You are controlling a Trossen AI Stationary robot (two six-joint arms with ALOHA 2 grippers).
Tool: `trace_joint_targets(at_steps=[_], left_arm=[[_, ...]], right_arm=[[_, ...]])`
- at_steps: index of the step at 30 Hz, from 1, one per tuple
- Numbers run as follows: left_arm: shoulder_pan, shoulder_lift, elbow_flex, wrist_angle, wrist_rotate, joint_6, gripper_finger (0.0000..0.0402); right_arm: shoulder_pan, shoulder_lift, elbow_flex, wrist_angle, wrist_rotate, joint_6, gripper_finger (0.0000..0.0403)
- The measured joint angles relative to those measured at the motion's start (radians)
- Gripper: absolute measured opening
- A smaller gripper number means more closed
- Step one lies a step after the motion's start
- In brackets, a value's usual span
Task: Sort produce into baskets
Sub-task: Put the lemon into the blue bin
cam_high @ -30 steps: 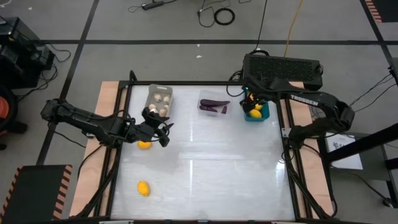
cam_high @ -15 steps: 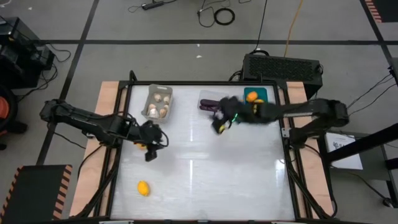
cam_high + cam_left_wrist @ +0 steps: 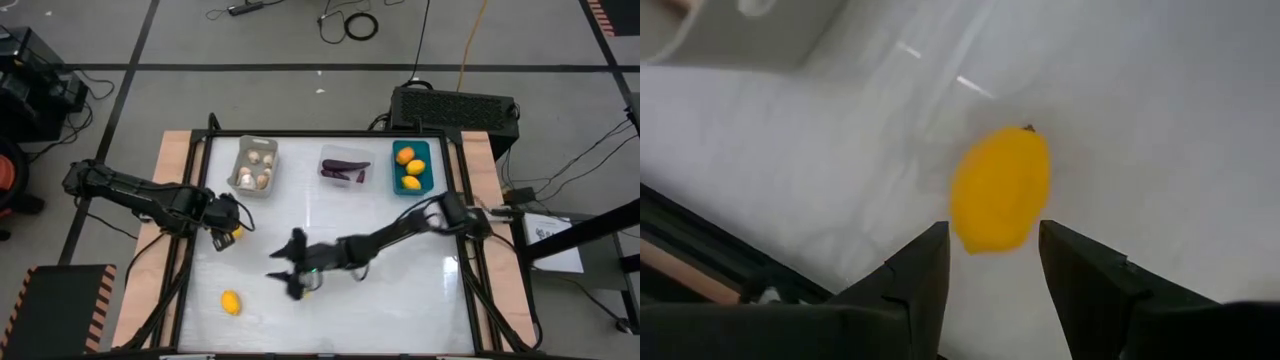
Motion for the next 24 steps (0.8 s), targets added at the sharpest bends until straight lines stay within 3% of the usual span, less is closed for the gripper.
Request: trace_joint_targets(at_steps=[8, 12, 15, 18, 24], left_arm=[[-0.002, 0.000, 0.000, 0.004, 0.032, -0.004, 0.0164], [-0.002, 0.000, 0.000, 0.014, 0.032, -0.004, 0.0164], [-0.002, 0.000, 0.000, 0.013, 0.032, -0.005, 0.0164], [-0.002, 0.002, 0.000, 0.016, 0.032, -0.006, 0.0164], [-0.002, 0.003, 0.000, 0.041, 0.034, -0.040, 0.0164]], right_arm=[[0.075, 0.322, 0.613, -0.473, 0.149, 0.163, 0.0255], [0.105, 0.463, 0.916, -0.661, 0.279, 0.201, 0.0255], [0.123, 0.473, 0.852, -0.485, 0.333, 0.206, 0.0255], [0.135, 0.487, 0.836, -0.450, 0.373, 0.201, 0.0255], [0.151, 0.549, 0.838, -0.290, 0.347, 0.063, 0.0255]])
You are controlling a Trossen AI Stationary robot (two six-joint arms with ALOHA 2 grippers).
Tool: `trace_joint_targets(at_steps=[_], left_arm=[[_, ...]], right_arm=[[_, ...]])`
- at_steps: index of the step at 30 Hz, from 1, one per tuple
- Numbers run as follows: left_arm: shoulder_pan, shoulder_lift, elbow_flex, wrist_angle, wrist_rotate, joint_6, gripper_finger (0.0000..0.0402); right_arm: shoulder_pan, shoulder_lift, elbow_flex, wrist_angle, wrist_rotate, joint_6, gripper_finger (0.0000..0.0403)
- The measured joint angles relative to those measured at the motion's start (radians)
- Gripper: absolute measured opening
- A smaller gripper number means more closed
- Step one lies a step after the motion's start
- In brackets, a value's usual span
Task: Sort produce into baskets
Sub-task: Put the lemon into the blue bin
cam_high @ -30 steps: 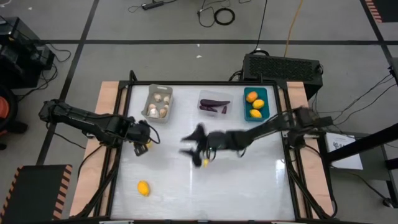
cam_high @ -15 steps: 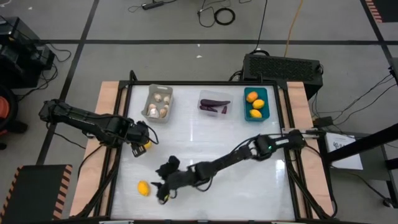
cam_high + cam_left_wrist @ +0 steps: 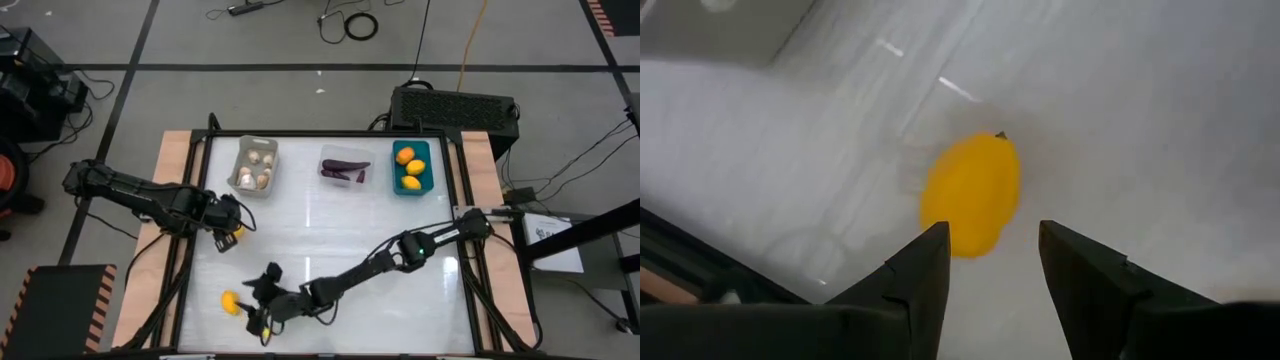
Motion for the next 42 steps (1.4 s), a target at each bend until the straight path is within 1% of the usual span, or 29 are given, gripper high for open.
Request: trace_joint_targets(at_steps=[2, 6, 9, 11, 13, 18, 20, 22, 27, 31, 36, 39, 42], left_arm=[[-0.008, 0.000, -0.001, -0.002, 0.030, -0.020, 0.0164], [-0.058, 0.000, -0.013, -0.017, 0.179, -0.016, 0.0164], [-0.105, -0.001, -0.013, -0.016, 0.223, -0.018, 0.0164], [-0.154, -0.001, -0.013, 0.008, 0.245, -0.013, 0.0164], [-0.218, -0.001, -0.013, 0.047, 0.270, 0.004, 0.0164], [-0.426, 0.022, -0.014, 0.296, 0.258, 0.006, 0.0164], [-0.502, 0.051, -0.014, 0.374, 0.243, -0.034, 0.0164], [-0.570, 0.087, -0.014, 0.393, 0.203, -0.071, 0.0164], [-0.687, 0.208, -0.014, 0.384, 0.207, -0.089, 0.0164], [-0.734, 0.313, -0.014, 0.428, 0.206, -0.066, 0.0164], [-0.749, 0.441, -0.014, 0.503, 0.185, -0.040, 0.0164], [-0.745, 0.490, -0.014, 0.557, 0.185, -0.022, 0.0164], [-0.743, 0.506, -0.014, 0.590, 0.186, -0.004, 0.0164]], right_arm=[[0.019, 0.017, -0.001, 0.004, -0.004, -0.007, 0.0255], [0.044, 0.041, 0.000, 0.021, 0.010, -0.045, 0.0255], [0.048, 0.065, 0.000, 0.065, 0.027, -0.132, 0.0255], [0.051, 0.068, -0.001, 0.041, 0.027, -0.194, 0.0255], [0.055, 0.068, -0.001, 0.003, 0.029, -0.220, 0.0255], [0.056, 0.067, 0.000, -0.012, 0.033, -0.228, 0.0255], [0.054, 0.066, 0.000, -0.007, 0.035, -0.228, 0.0255], [0.050, 0.066, 0.000, -0.003, 0.034, -0.228, 0.0255], [0.043, 0.066, 0.000, -0.008, 0.026, -0.226, 0.0255], [0.042, 0.066, 0.000, -0.040, 0.025, -0.193, 0.0255], [0.040, 0.066, 0.000, -0.061, 0.024, -0.173, 0.0255], [0.040, 0.066, 0.000, -0.061, 0.024, -0.172, 0.0255], [0.040, 0.066, 0.000, -0.055, 0.020, -0.172, 0.0255]])
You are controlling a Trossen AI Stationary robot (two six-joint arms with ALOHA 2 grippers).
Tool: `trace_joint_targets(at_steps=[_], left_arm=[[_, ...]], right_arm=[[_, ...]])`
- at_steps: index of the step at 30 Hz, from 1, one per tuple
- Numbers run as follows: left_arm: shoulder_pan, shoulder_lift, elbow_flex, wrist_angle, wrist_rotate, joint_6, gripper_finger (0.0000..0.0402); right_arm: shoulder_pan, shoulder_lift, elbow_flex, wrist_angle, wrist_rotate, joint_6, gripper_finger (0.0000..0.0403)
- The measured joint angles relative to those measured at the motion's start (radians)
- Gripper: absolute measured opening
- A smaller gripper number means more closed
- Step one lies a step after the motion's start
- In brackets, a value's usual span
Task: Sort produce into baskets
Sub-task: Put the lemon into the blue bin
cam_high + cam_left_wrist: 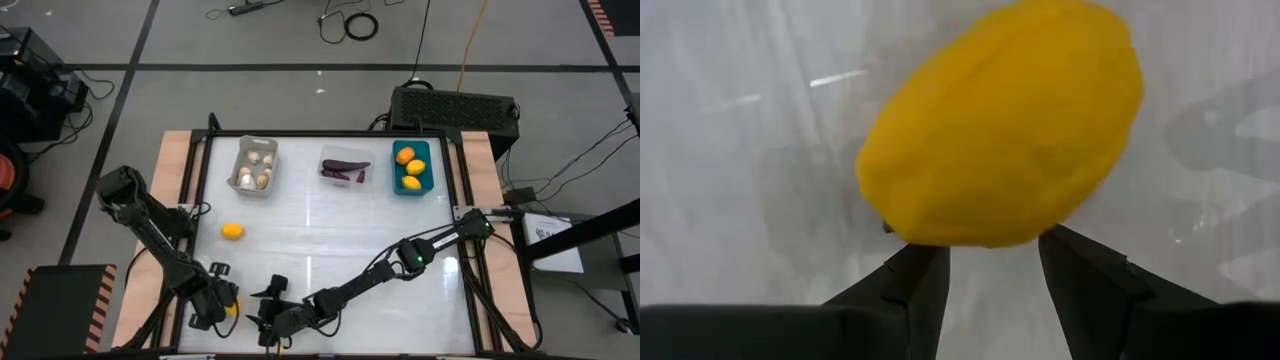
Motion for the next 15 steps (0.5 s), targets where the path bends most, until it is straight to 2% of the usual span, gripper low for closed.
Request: trace_joint_targets(at_steps=[3, 7, 9, 15], left_arm=[[0.012, 0.001, 0.000, 0.016, 0.006, 0.012, 0.0164], [0.029, -0.002, 0.001, 0.028, 0.015, 0.011, 0.0164], [0.038, -0.002, 0.001, 0.033, 0.017, 0.012, 0.0164], [0.070, -0.002, 0.002, 0.051, 0.030, 0.014, 0.0164]], right_arm=[[0.000, 0.000, 0.000, 0.001, -0.008, 0.001, 0.0255], [-0.002, 0.000, 0.000, 0.012, -0.132, 0.026, 0.0255], [-0.006, 0.000, 0.000, 0.014, -0.157, 0.046, 0.0255], [-0.034, -0.001, 0.000, -0.016, -0.177, 0.115, 0.0263]])
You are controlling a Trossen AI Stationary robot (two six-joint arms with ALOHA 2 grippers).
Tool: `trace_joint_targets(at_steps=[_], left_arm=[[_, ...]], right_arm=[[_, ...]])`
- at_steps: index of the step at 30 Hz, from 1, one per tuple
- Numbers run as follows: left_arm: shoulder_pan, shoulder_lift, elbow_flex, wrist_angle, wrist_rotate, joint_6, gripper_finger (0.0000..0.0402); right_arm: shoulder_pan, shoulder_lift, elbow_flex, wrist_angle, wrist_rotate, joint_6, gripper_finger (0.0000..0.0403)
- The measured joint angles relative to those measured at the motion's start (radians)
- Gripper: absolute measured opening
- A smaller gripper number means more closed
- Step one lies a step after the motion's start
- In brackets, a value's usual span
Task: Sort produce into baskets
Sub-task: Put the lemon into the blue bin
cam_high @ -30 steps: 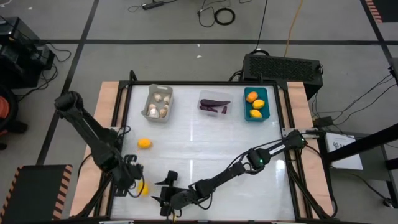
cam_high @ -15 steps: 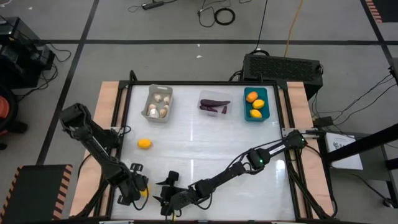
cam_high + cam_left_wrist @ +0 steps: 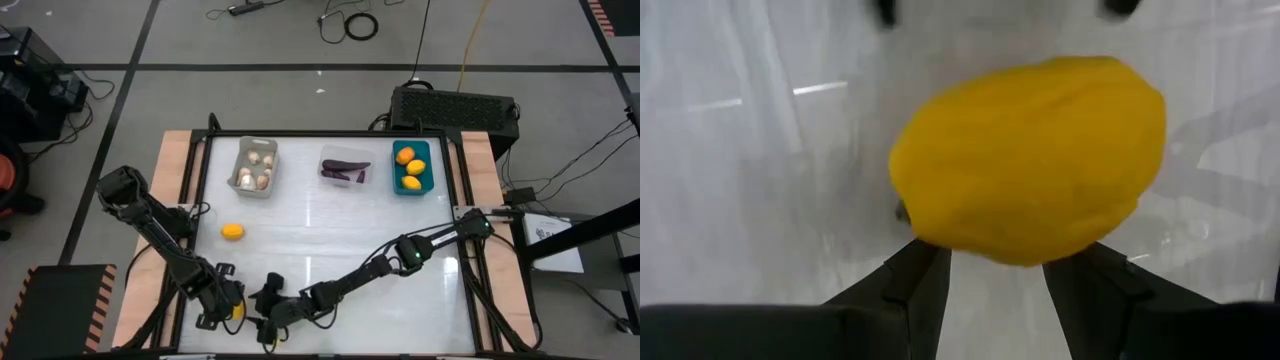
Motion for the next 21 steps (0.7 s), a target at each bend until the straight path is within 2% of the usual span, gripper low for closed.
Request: trace_joint_targets(at_steps=[9, 21], left_arm=[[0.048, 0.000, 0.001, 0.045, -0.005, 0.036, 0.0164], [0.106, 0.000, 0.001, 0.043, 0.020, 0.037, 0.0164]], right_arm=[[-0.010, 0.000, 0.000, 0.017, -0.058, 0.040, 0.0274], [-0.009, 0.000, 0.000, 0.012, -0.051, 0.066, 0.0275]])
